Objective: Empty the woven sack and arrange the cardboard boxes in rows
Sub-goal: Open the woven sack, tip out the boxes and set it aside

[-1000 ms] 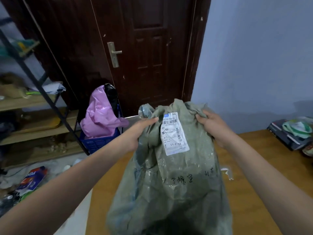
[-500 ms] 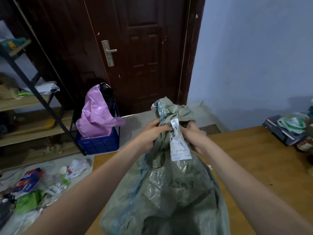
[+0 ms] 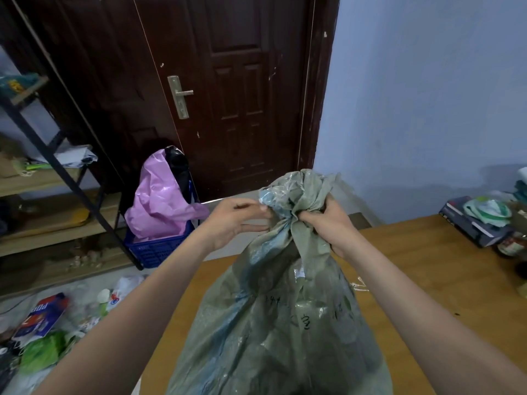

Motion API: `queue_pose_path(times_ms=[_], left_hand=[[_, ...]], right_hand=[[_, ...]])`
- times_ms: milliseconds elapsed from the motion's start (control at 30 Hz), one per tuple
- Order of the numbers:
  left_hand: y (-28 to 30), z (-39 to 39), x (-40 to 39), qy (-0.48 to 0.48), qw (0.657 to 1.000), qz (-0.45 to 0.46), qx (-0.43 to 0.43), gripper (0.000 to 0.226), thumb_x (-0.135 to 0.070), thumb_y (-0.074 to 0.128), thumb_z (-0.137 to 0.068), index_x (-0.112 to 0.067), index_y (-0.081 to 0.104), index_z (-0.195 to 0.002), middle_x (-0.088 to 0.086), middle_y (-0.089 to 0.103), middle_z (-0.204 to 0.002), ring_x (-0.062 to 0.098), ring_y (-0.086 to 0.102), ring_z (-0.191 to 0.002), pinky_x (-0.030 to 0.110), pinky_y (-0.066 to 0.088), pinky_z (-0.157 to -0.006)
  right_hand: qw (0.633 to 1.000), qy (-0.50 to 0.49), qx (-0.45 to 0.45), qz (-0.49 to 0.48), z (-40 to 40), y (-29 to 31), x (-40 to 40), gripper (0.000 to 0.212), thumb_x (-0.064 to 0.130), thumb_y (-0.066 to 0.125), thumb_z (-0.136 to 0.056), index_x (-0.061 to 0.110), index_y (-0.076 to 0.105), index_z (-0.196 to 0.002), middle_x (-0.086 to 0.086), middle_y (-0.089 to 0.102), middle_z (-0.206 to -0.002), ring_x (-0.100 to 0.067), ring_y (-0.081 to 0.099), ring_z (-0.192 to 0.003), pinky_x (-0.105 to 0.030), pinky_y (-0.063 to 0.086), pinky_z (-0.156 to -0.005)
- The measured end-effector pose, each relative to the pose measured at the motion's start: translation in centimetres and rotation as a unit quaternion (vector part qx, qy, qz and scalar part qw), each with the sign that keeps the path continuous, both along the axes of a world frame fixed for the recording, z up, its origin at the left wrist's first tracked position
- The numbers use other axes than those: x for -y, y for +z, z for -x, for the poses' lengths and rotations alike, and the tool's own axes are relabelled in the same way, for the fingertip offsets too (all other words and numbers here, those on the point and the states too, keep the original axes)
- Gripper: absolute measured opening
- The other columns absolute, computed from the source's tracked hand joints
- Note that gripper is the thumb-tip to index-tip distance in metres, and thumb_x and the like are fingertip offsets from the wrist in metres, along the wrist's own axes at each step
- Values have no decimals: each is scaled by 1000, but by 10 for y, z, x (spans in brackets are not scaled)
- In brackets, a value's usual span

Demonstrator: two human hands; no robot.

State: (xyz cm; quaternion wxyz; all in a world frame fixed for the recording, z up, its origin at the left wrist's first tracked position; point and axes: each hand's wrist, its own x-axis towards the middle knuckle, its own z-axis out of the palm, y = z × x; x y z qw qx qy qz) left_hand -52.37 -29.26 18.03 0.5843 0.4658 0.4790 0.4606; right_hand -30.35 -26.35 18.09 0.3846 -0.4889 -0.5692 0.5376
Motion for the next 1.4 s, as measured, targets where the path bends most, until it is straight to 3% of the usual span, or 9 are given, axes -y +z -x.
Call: queue_pose_path(times_ms=[200, 333, 467, 733, 867, 967, 1067, 1167, 1400], left_hand=[[1, -16, 9, -65, 982, 44, -170, 110, -40, 86, -68, -21, 19, -153, 7, 32, -155, 22, 33, -142, 45, 32, -117], [9, -45, 14, -124, 975, 37, -183, 39, -5, 65, -92, 5, 51, -127, 12, 70, -107, 3, 65, -101, 23, 40, -105], [7, -62, 12, -137, 978, 40, -150, 43, -1, 71, -85, -24, 52, -116, -16, 62, -102, -15, 58, -85, 1, 47, -70], [-6, -74, 10, -27, 992, 12, -125, 32, 6, 72, -77, -21, 69, -95, -7, 73, -95, 4, 68, -91, 12, 51, -76], [-4, -80, 12, -23, 991, 12, -133, 35, 5, 71, -77, -21, 71, -99, -15, 73, -93, -9, 67, -85, 6, 50, -71], [-3, -82, 10, 12, 993, 21, -114, 34, 9, 69, -77, -21, 69, -94, -16, 71, -89, -11, 64, -78, 2, 46, -63], [-5, -91, 9, 49, 993, 25, -103, 34, 9, 69, -76, -13, 71, -102, -5, 74, -97, 5, 68, -89, 7, 49, -66], [-2, -101, 11, 72, 993, 17, -94, 36, 7, 67, -79, -8, 70, -112, -2, 73, -103, 6, 68, -93, 10, 52, -71], [14, -102, 11, 61, 990, 47, -115, 24, -9, 68, -85, -22, 61, -104, -11, 65, -91, 3, 62, -88, 10, 44, -65]], right_hand=[[997, -21, -77, 8, 11, -3, 2, 43, -1, 69, -83, 21, 60, -119, -3, 72, -108, -20, 71, -99, -38, 59, -85], [997, 11, -71, -29, 25, 5, 5, 36, 8, 73, -85, 20, 63, -118, 0, 73, -107, -15, 71, -99, -32, 59, -84], [996, 1, -15, -84, 29, 8, 6, 27, 18, 73, -86, 34, 64, -106, 10, 73, -106, -3, 68, -98, -27, 54, -89], [972, 189, 130, -52, 4, 47, 11, 24, 23, 65, -94, 24, 68, -118, 15, 72, -106, 6, 66, -94, -19, 52, -88], [945, 251, 208, 4, -38, 88, 3, 25, 32, 58, -98, 14, 70, -110, -7, 74, -106, -19, 74, -92, -31, 60, -84], [982, 56, 179, -29, -50, 88, -5, 44, 53, 60, -90, 11, 62, -102, -19, 72, -99, -26, 72, -82, -42, 60, -81], [975, 47, 216, 11, -43, 63, 2, 95, 81, 58, -66, 30, 29, -140, 2, 60, -125, -22, 64, -107, -47, 52, -95], [985, 124, 96, 67, -28, 42, 12, 115, 82, 63, -61, 37, 11, -153, 6, 40, -151, -18, 44, -135, -44, 38, -112], [983, 132, 115, -45, -14, 57, 8, 88, 31, 84, -76, 36, 25, -141, 13, 56, -124, 5, 55, -113, -15, 49, -87]])
